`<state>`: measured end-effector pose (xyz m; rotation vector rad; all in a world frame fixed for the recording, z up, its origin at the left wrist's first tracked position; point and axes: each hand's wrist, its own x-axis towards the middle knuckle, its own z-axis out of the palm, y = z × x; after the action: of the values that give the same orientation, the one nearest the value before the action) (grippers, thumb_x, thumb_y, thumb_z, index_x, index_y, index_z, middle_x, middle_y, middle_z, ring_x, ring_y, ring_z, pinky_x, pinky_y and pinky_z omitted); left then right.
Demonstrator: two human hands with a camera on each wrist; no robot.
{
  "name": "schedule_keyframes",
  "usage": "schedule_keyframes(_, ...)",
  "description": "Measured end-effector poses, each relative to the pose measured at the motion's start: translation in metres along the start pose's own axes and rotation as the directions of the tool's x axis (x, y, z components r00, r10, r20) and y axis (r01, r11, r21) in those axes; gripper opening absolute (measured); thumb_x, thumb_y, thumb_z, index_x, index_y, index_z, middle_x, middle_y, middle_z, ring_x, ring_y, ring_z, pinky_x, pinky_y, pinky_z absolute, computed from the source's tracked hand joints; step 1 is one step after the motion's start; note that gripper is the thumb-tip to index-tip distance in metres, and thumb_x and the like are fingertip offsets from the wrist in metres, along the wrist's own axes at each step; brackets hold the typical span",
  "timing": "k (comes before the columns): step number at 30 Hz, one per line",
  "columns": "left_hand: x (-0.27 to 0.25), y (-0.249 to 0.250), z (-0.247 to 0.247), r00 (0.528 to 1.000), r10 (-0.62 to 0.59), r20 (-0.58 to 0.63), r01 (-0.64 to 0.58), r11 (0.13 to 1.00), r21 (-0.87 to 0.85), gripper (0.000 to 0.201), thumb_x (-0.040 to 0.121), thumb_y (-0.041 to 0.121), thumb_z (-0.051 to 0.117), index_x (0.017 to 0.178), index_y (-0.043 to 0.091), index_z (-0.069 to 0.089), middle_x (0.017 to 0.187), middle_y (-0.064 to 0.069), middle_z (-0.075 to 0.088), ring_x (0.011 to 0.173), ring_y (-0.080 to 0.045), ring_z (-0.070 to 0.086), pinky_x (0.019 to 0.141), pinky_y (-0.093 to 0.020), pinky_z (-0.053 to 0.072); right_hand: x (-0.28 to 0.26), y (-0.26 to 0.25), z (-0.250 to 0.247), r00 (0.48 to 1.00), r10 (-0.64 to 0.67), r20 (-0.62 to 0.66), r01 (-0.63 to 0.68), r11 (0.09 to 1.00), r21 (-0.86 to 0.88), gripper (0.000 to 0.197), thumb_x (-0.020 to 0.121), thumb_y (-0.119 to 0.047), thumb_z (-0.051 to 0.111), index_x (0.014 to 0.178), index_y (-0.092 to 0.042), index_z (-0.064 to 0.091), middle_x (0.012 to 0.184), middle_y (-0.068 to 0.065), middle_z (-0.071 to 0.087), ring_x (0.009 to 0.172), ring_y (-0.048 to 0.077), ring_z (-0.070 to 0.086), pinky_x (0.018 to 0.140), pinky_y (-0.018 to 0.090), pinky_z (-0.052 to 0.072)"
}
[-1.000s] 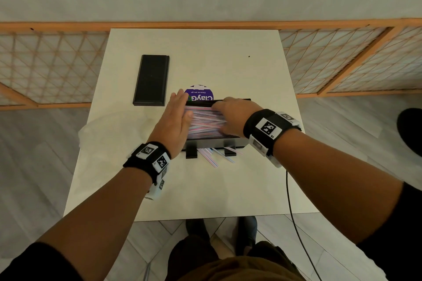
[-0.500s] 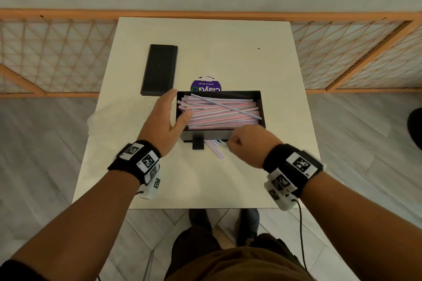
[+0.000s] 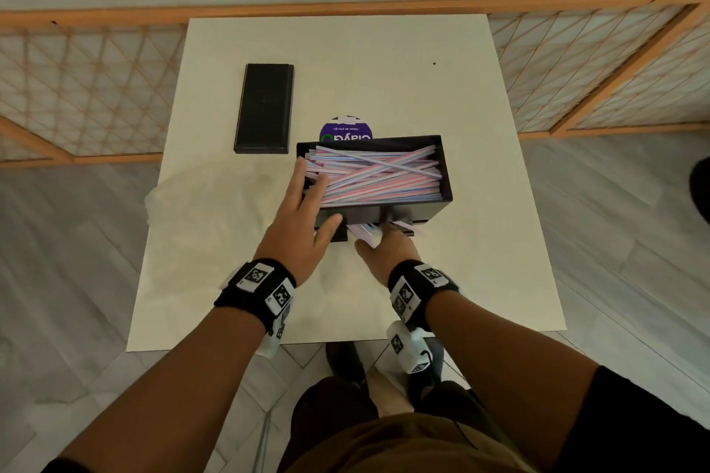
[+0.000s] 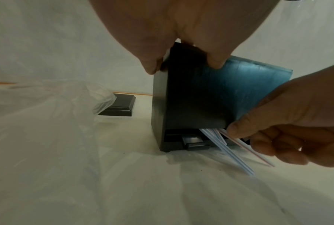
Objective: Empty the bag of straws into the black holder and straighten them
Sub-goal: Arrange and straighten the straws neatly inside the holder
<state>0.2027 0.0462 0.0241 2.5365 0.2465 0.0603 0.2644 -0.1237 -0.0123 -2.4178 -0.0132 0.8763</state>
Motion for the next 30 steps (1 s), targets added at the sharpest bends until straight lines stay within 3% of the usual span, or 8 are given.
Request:
schedule_keyframes(4, 0.002, 0.001, -0.002, 1.000, -0.011, 0.024, 0.012, 1.000, -0.020, 0.063, 0.105, 0.033, 0.053, 0.160, 0.018, 0.027, 0.171, 0.008, -0.012, 0.155, -0.013, 0.020, 0.112, -0.029, 0.040, 0.003, -0.003, 0.009, 0.994, 0.101, -0.052, -0.085, 0.965, 0.247, 0.045, 0.090, -0.039, 0.067, 0.130, -0.021, 0.055, 0.118, 0.006, 0.069, 0.107, 0.029, 0.066, 0.078, 0.028, 0.043)
schedule_keyframes(6, 0.002, 0.002, -0.004, 0.999, -0.013, 0.034, 0.014, 1.000, -0.020, 0.063, 0.105, 0.031, 0.052, 0.161, 0.018, 0.026, 0.171, 0.009, -0.013, 0.155, -0.013, 0.020, 0.113, -0.029, 0.040, 0.006, -0.006, 0.012, 0.987, 0.162, -0.018, -0.147, 0.932, 0.331, 0.048, 0.089, -0.039, 0.068, 0.132, -0.021, 0.055, 0.109, 0.005, 0.072, 0.096, 0.027, 0.070, 0.076, 0.028, 0.050)
schedule_keyframes(9, 0.003, 0.002, -0.005, 0.998, -0.020, 0.053, 0.021, 1.000, -0.020, 0.064, 0.105, 0.029, 0.052, 0.161, 0.019, 0.024, 0.170, 0.011, -0.015, 0.154, -0.013, 0.022, 0.113, -0.028, 0.039, 0.015, -0.010, 0.012, 0.960, 0.255, 0.114, -0.279, 0.868, 0.410, 0.050, 0.091, -0.042, 0.065, 0.135, -0.022, 0.052, 0.083, -0.003, 0.069, 0.068, 0.019, 0.073, 0.051, 0.025, 0.050)
schedule_keyframes(12, 0.003, 0.001, -0.005, 0.998, -0.016, 0.056, 0.016, 1.000, 0.006, 0.065, 0.105, 0.026, 0.054, 0.162, 0.020, 0.023, 0.170, 0.010, -0.016, 0.153, -0.013, 0.024, 0.113, -0.028, 0.041, 0.021, -0.014, 0.006, 0.950, 0.265, 0.167, -0.312, 0.847, 0.431, 0.045, 0.093, -0.046, 0.064, 0.127, -0.018, 0.055, 0.086, -0.003, 0.065, 0.059, 0.014, 0.071, 0.039, 0.019, 0.039)
schedule_keyframes(16, 0.005, 0.000, -0.003, 0.999, -0.010, 0.053, 0.007, 0.998, 0.060, 0.069, 0.101, 0.019, 0.061, 0.160, 0.017, 0.026, 0.170, 0.009, -0.016, 0.152, -0.017, 0.028, 0.114, -0.035, 0.045, 0.020, -0.018, 0.006, 0.953, 0.197, 0.229, -0.274, 0.883, 0.381, 0.036, 0.094, -0.048, 0.061, 0.114, -0.018, 0.059, 0.085, 0.002, 0.065, 0.057, 0.015, 0.069, 0.041, 0.019, 0.042)
schedule_keyframes(21, 0.009, 0.001, -0.001, 0.999, -0.040, 0.028, 0.037, 0.996, 0.086, 0.065, 0.100, 0.015, 0.063, 0.157, 0.015, 0.032, 0.170, 0.008, -0.014, 0.148, -0.021, 0.037, 0.113, -0.038, 0.047, 0.020, -0.014, 0.008, 0.943, 0.164, 0.290, -0.276, 0.870, 0.408, 0.039, 0.093, -0.047, 0.065, 0.118, -0.019, 0.056, 0.088, 0.007, 0.064, 0.053, 0.017, 0.068, 0.050, 0.026, 0.059)
schedule_keyframes(25, 0.009, 0.002, 0.001, 0.998, -0.055, 0.027, 0.052, 0.993, 0.107, 0.065, 0.101, 0.017, 0.061, 0.157, 0.015, 0.030, 0.170, 0.007, -0.015, 0.148, -0.021, 0.036, 0.113, -0.033, 0.045, 0.021, -0.013, 0.013, 0.939, 0.129, 0.318, -0.271, 0.846, 0.459, 0.031, 0.093, -0.043, 0.068, 0.111, -0.025, 0.050, 0.081, 0.007, 0.062, 0.058, 0.020, 0.069, 0.053, 0.028, 0.060)
schedule_keyframes(30, 0.011, 0.004, 0.004, 0.996, -0.086, 0.018, 0.082, 0.986, 0.146, 0.064, 0.102, 0.021, 0.059, 0.157, 0.012, 0.029, 0.170, 0.002, -0.014, 0.145, -0.022, 0.039, 0.111, -0.034, 0.047, 0.024, -0.012, 0.019, 0.944, 0.113, 0.310, -0.228, 0.904, 0.363, 0.037, 0.102, -0.045, 0.049, 0.126, -0.019, 0.056, 0.077, 0.004, 0.060, 0.050, 0.015, 0.064, 0.048, 0.024, 0.053)
